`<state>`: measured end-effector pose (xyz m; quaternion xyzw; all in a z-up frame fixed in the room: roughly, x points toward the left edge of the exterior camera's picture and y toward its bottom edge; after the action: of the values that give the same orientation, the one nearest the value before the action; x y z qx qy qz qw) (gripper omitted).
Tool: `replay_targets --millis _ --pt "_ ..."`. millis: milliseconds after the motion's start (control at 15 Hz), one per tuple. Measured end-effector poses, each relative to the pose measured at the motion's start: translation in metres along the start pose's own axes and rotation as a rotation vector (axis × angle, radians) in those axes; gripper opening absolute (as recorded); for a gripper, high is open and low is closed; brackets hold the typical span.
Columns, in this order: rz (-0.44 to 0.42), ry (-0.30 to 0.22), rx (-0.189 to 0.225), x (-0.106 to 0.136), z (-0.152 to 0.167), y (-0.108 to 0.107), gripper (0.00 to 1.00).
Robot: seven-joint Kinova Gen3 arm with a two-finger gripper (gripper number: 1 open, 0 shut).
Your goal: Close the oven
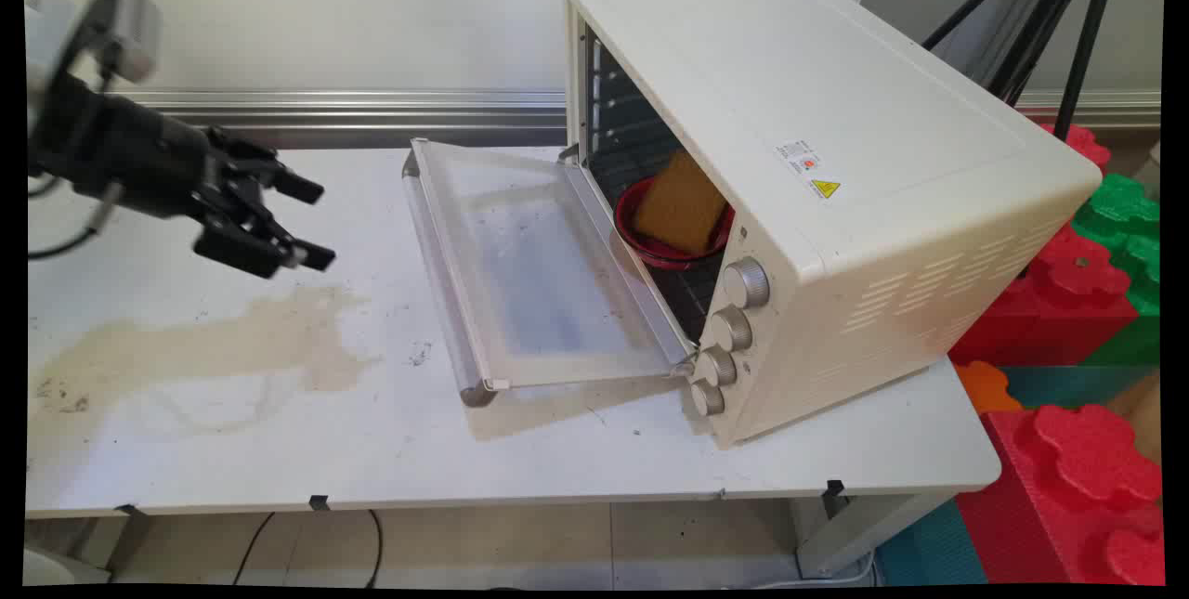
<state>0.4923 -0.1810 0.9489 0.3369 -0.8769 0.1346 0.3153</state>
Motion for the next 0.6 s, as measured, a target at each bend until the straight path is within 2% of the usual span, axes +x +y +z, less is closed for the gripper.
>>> replay_targets --millis 267,600 --pt "0.003 -0.043 0.005 -0.008 0.039 0.000 1.00" --pt "0.007 -0.076 0.009 -0.014 0.072 0.000 1.00"
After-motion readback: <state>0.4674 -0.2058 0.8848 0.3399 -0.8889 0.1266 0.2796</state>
